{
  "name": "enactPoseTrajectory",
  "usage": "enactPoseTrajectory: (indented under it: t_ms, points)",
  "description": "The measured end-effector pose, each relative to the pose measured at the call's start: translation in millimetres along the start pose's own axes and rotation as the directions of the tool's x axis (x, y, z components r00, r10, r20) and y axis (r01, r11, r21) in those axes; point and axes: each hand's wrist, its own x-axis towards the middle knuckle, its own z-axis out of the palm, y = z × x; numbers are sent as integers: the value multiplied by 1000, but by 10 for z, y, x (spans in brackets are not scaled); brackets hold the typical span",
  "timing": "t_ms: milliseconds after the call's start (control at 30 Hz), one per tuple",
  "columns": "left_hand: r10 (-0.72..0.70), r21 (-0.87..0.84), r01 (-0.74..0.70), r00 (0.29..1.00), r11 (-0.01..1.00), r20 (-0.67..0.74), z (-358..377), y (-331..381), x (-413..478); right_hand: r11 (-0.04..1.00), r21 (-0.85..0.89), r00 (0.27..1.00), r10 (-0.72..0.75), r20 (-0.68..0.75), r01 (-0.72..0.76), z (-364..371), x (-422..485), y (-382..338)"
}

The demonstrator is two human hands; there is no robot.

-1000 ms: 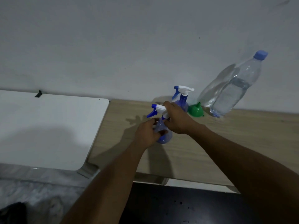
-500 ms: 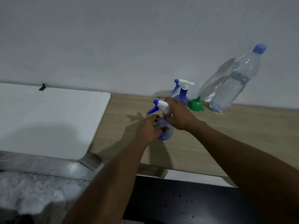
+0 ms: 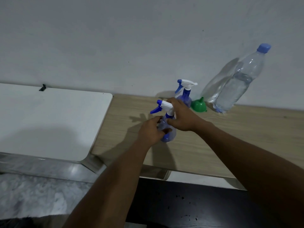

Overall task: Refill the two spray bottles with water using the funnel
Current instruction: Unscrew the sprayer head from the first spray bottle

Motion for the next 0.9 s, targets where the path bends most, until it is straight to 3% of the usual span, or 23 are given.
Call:
enactPoseTrajectory:
  t_ms: [133,267,400,567,900]
  points:
    - [13,-11,-13,1000,1000,-24,11,-14,-15,999,-2,997,54,-48,-54,54,13,-43]
    - [16,-48,-16,1000,999,-12,-5,-22,-25,999,35,1000,2,3,-2,13,15,-54]
    - [11,-27,-12,1000,1000,-18,11,-20,-18,999,-7,996,47,-73,-48,42,3,-40]
    - [5,-40,-6,1000,999,-5,-2,-27,-19,1000,28,999,1,32,-2,-38,21,-36]
    - [14,-85,-14,1000,996,-1,4,-9,-25,995,99,1000,28,6,-28,-119,-10,-96]
